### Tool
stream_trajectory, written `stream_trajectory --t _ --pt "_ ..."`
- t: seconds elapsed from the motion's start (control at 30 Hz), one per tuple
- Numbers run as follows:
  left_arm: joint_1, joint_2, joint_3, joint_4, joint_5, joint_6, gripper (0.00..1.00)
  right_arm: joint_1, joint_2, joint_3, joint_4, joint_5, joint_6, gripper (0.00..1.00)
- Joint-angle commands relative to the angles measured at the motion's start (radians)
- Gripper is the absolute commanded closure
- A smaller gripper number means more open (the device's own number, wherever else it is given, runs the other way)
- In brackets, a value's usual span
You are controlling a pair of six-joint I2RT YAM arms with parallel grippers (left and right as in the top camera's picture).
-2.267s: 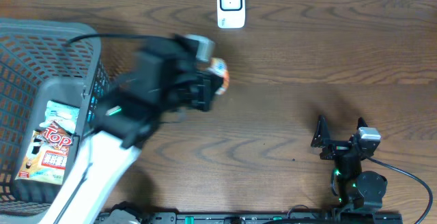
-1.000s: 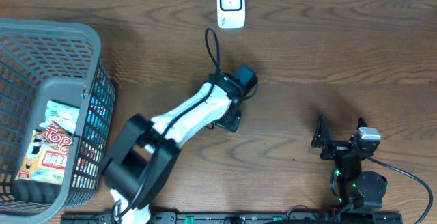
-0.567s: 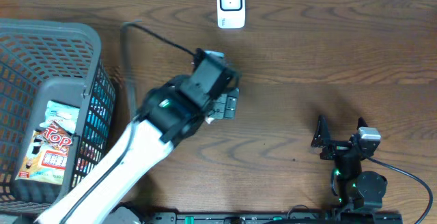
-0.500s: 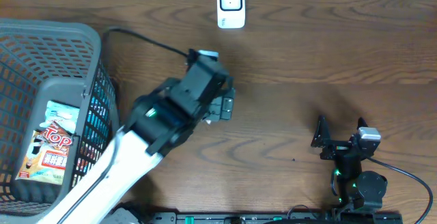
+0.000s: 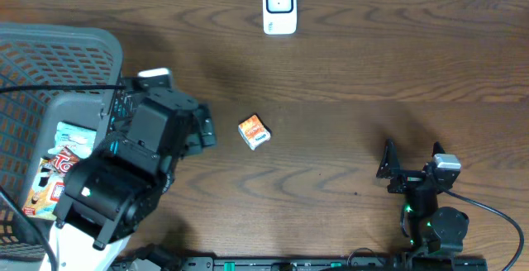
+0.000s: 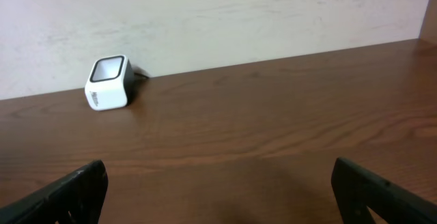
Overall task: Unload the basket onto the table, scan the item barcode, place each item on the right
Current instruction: 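Return the left gripper into the basket and grasp the red TOP bar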
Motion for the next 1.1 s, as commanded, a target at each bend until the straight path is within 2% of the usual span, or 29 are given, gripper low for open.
stream_trajectory --t 0.0,0.27,0.57,0.7,0.87,1.07 --pt "0.086 0.000 0.011 -0.042 -0.028 -0.061 0.01 0.009 -0.003 -0.001 -0.004 0.005 -0.011 0.01" --pt "0.207 -0.005 0.011 -0.051 -0.028 -0.135 0.01 0.009 -0.003 -0.001 -0.004 0.005 -0.011 0.01" --pt "0.336 -0.076 0.011 0.032 -0.028 -0.123 0.01 0.009 -0.003 -0.001 -0.004 0.005 -0.011 0.01" --pt "0.455 -0.091 0.011 0.019 -0.029 -0.122 0.01 0.009 -0.003 -0.001 -0.004 0.005 -0.011 0.01" --pt "0.669 -0.084 0.011 -0.005 -0.014 -0.120 0.01 0.009 -0.003 -0.001 -0.004 0.005 -0.011 0.01" --pt "0.928 -0.020 0.010 -0.089 -0.007 -0.200 0.01 0.009 -0.003 -0.001 -0.004 0.005 -0.011 0.01"
